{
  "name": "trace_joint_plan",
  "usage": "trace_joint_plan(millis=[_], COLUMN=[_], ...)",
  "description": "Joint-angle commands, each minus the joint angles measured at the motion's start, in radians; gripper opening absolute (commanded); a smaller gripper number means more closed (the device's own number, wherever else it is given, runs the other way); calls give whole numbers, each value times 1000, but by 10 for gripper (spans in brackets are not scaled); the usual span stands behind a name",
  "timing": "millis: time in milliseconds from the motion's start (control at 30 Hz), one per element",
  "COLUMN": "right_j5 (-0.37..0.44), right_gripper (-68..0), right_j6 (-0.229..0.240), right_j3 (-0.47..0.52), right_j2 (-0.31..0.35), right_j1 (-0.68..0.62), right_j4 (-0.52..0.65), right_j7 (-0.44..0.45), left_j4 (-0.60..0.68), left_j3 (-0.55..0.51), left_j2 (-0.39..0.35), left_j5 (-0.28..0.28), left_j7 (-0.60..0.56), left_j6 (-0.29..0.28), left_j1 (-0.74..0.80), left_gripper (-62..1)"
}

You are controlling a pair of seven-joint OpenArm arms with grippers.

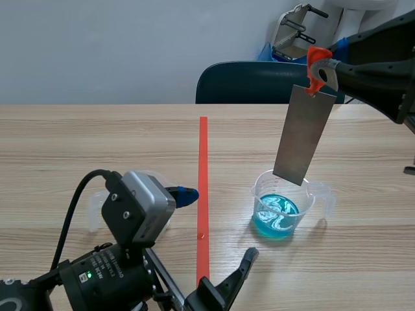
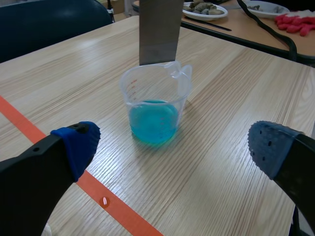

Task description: Do the redox reaction experiment

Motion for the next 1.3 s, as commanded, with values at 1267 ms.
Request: trace_joint_plan(millis=[1267], right_j5=[12], right_gripper=[-667], right_j6=[-7], right_j3=[5], right_j2=[16], right_j1=[10], right_j4=[5], right_j7=[15], left_j4=[10], left_j3=[-3], left_j2=[8], left_j5=[5], left_j7=[-14], left_j6=[34], left_j1=[8], left_gripper=[14])
